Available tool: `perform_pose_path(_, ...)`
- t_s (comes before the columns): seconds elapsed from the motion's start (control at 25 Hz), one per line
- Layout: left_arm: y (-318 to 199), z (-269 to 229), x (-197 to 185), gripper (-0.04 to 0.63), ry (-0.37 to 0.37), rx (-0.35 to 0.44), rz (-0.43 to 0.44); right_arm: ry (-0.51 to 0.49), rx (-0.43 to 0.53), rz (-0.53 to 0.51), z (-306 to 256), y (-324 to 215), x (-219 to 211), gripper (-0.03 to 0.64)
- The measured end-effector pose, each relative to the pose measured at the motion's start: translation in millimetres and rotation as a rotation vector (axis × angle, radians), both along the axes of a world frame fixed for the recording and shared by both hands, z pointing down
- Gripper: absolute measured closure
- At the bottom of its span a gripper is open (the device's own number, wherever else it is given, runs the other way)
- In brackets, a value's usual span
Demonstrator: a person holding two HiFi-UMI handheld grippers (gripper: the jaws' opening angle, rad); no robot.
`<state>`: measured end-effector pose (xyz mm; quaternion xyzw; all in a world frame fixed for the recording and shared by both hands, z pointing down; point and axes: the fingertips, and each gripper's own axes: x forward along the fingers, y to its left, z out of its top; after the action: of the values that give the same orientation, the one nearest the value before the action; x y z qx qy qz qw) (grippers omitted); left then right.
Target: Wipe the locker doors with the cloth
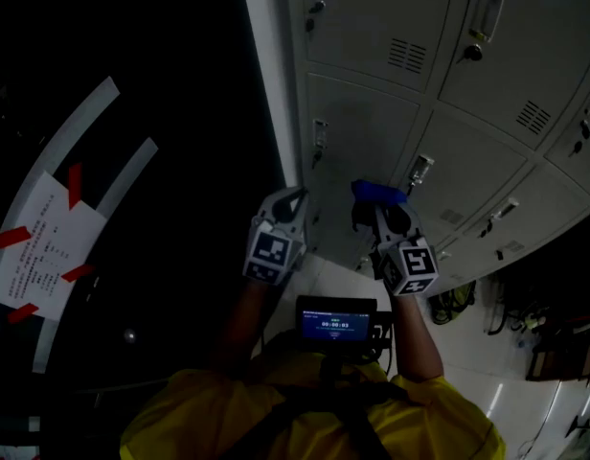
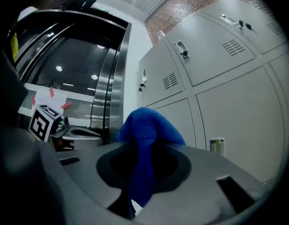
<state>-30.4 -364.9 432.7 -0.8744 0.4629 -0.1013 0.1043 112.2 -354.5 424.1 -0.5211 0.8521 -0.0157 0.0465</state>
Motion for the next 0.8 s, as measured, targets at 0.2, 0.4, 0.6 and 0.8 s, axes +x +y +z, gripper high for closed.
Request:
perform_pose_path(0.2, -39.3, -12.4, -7.9, 0.586, 0.007, 0.016, -0.017, -0.021, 0.071, 0.009, -43.3, -87.6, -38.8, 0.543)
perform_pose_path(0.4, -66.5, -10.3, -20.7, 0.586, -0.015, -0.001, -0.002, 0.023, 0.128, 0.035, -83.9, -175.7, -115.7, 0.543)
perform_pose_path(0.6, -80.0, -4.0, -31.6, 0.586, -0.038, -0.014, 0.012, 0.037, 0.106, 0.155, -85.4, -226.1, -133.4, 0.543)
perform_pose_path(0.8, -87.4, -4.1, -25.7, 0.586, -0.015, -0.016, 0.046, 0.044, 0.129, 0.231, -84.9, -210.4, -92.8, 0.545)
